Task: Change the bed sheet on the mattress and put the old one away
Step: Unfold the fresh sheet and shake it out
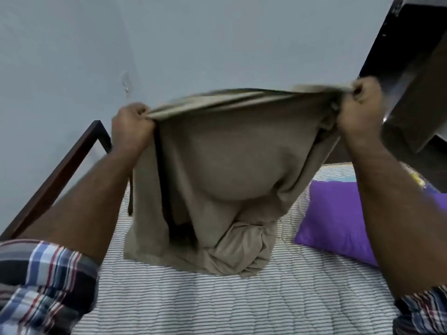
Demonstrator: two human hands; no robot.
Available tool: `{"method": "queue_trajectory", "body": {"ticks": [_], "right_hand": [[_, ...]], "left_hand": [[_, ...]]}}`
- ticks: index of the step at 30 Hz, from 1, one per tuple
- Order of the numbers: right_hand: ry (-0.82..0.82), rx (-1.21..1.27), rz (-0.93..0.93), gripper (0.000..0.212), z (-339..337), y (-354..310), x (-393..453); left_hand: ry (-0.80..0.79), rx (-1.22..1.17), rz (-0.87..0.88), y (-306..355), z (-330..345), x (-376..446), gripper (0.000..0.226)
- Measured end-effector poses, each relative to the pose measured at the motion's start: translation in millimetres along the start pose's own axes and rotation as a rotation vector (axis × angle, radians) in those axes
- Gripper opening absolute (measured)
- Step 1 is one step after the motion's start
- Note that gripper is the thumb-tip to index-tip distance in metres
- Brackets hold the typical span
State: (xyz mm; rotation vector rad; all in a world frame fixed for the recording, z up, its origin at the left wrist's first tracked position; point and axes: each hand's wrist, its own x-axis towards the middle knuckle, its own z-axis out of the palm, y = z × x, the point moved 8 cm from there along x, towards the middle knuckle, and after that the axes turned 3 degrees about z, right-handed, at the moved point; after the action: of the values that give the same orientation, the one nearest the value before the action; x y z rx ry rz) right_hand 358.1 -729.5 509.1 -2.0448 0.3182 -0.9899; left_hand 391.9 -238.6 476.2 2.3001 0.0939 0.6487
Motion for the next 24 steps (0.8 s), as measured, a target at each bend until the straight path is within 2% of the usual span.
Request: {"method": "queue_trajectory", "body": {"ticks": [1,2,3,4,6,7,8,10,12,14,15,17,18,20,24], "right_hand": [[0.12,0.114,-0.085,0.012,-11.2,-13.6,-2.6],[0.202,0.168,-0.147,0.014,-19.8,-24.7,-8.5],[0.202,0.163,-0.174,0.015,-20.7,-32.8,-15.6],[0.115,0.1,-0.165,0.015,-8.8,-30.3,-19.7],[-0.315,-0.116,-0.041,0.017,41.8,-1.7,-42.7],[-0.539,-0.163,0.067,0.023,65.2,21.2,-66.9],[-0.667,-0.166,0.148,0.028,77.9,37.6,-91.3],[-0.75,-0.09,0.228,0.035,92.6,53.6,-131.8],[-0.803,-0.019,0.268,0.036,105.3,57.8,-170.5],[-0.903,-0.036,0.264,0.031,120.2,63.1,-211.8],[-0.943,-0.041,0.269,0.03,126.1,65.1,-230.3],[-0.97,-0.016,0.256,0.026,134.9,67.1,-255.4],[-0.988,0.037,0.258,0.019,137.7,64.7,-264.6],[-1.074,0.136,0.262,0.004,145.7,60.6,-280.9],[-1.236,0.156,0.23,0.02,149.7,50.2,-304.9]], "left_hand": [[0.158,-0.106,0.034,12.0,-12.7,-2.8,0.007],[0.219,-0.178,0.063,19.4,-15.5,-4.4,0.01],[0.183,-0.174,0.079,24.7,-10.1,-5.4,0.012],[0.078,-0.089,0.076,24.0,2.2,-4.6,0.012],[-0.219,0.105,0.009,0.9,36.2,-10.1,0.008],[-0.372,0.179,-0.035,-15.9,52.6,-19.1,0.016],[-0.498,0.23,-0.061,-30.6,66.7,-30.9,0.02],[-0.652,0.304,-0.096,-51.8,90.7,-59.9,0.018],[-0.721,0.312,-0.11,-64.1,114.3,-87.9,0.014],[-0.732,0.214,-0.128,-66.0,136.7,-114.5,0.015],[-0.739,0.108,-0.202,-65.0,145.1,-129.9,0.027],[-0.866,-0.131,-0.494,-59.0,162.1,-172.8,0.056],[-0.94,-0.237,-0.636,-53.7,170.1,-194.9,0.062],[-0.939,-0.419,-0.789,-45.1,181.1,-220.2,0.054],[-0.784,-0.594,-0.93,-54.5,189.9,-237.4,0.019]]}}
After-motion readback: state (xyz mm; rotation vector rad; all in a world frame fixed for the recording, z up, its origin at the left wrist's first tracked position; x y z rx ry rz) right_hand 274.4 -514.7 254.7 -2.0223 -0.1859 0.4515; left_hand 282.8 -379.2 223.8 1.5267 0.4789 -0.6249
